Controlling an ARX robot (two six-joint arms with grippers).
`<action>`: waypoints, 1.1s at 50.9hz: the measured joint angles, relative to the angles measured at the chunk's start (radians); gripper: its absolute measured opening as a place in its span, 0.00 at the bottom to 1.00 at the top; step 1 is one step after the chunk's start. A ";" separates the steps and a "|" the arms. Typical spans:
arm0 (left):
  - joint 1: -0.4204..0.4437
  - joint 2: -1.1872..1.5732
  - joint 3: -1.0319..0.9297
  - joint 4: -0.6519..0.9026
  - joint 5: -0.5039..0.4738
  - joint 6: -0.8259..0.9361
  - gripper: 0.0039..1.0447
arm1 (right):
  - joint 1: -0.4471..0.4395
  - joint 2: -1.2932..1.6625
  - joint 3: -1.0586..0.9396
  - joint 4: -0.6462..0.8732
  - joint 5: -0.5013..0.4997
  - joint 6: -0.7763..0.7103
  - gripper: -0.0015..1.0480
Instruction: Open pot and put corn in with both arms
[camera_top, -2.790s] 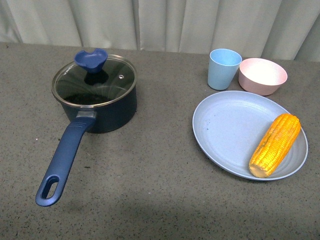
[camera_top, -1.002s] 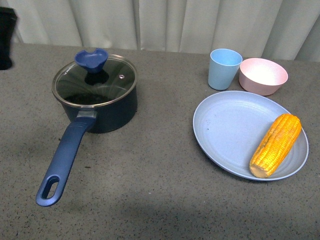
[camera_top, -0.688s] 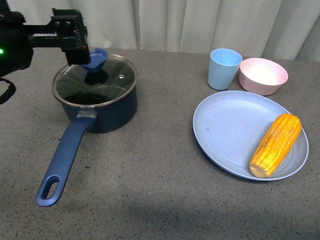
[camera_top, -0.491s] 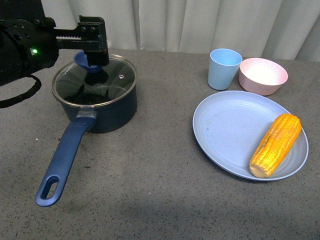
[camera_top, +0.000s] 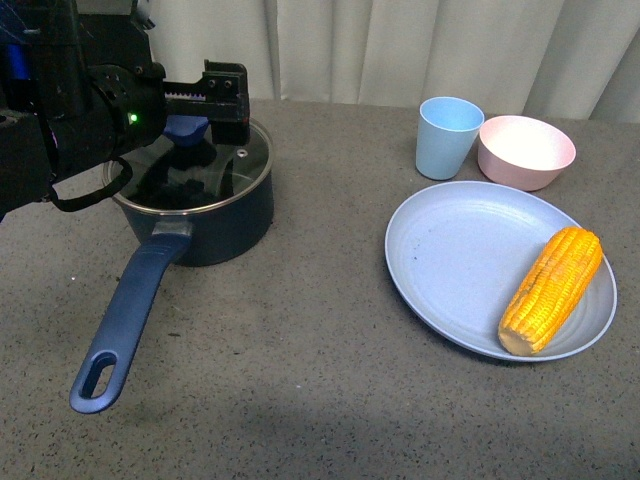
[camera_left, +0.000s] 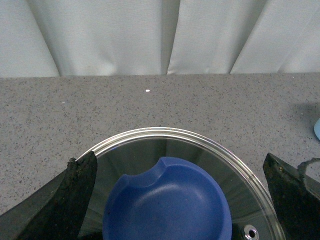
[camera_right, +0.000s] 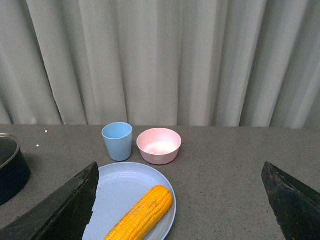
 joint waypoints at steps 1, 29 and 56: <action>0.000 0.004 0.002 -0.002 0.000 0.000 0.94 | 0.000 0.000 0.000 0.000 0.000 0.000 0.91; 0.011 0.048 0.022 -0.024 -0.010 0.003 0.61 | 0.000 0.000 0.000 0.000 0.000 0.000 0.91; 0.194 -0.112 -0.033 0.010 0.004 -0.005 0.60 | 0.000 0.000 0.000 0.000 0.000 0.000 0.91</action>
